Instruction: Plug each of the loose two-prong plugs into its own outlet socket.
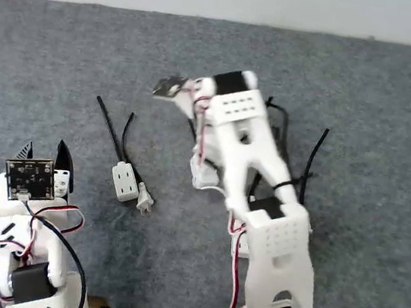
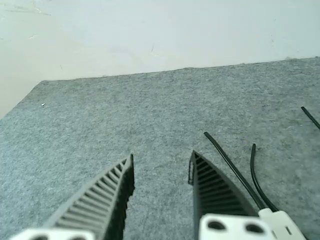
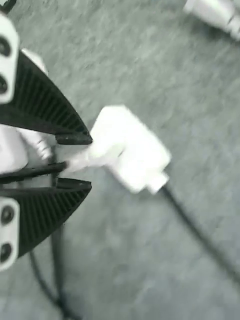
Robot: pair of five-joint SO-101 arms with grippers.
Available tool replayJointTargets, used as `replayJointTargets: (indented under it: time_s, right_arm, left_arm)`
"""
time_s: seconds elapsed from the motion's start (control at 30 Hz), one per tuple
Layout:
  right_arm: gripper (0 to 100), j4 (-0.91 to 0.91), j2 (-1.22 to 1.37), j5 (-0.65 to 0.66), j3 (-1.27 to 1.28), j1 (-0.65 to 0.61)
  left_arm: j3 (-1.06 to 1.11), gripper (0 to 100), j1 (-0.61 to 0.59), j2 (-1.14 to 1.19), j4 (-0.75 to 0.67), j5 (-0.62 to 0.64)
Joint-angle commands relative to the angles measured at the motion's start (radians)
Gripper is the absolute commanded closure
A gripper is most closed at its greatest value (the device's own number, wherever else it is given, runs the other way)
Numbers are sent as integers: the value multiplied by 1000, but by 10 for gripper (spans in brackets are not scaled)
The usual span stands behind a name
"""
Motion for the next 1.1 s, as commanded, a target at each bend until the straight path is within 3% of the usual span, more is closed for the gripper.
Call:
replayJointTargets:
  time_s: [0.0, 0.13, 0.57, 0.9, 1.07]
  right_arm:
    - [878, 41, -94, 38, -51, 96]
    - [879, 41, -102, 40, -51, 165]
    - [880, 41, -76, 40, -34, 208]
    - [881, 36, -22, 64, 58, 170]
    - [881, 38, -54, 87, 58, 246]
  left_arm:
    - [-13, 819, -2, -20, -28, 15]
    - [-13, 819, -2, -20, -28, 15]
    - [-5, 819, 0, -20, -31, 14]
    - [-5, 819, 0, -20, -31, 14]
    - [-5, 819, 0, -20, -31, 14]
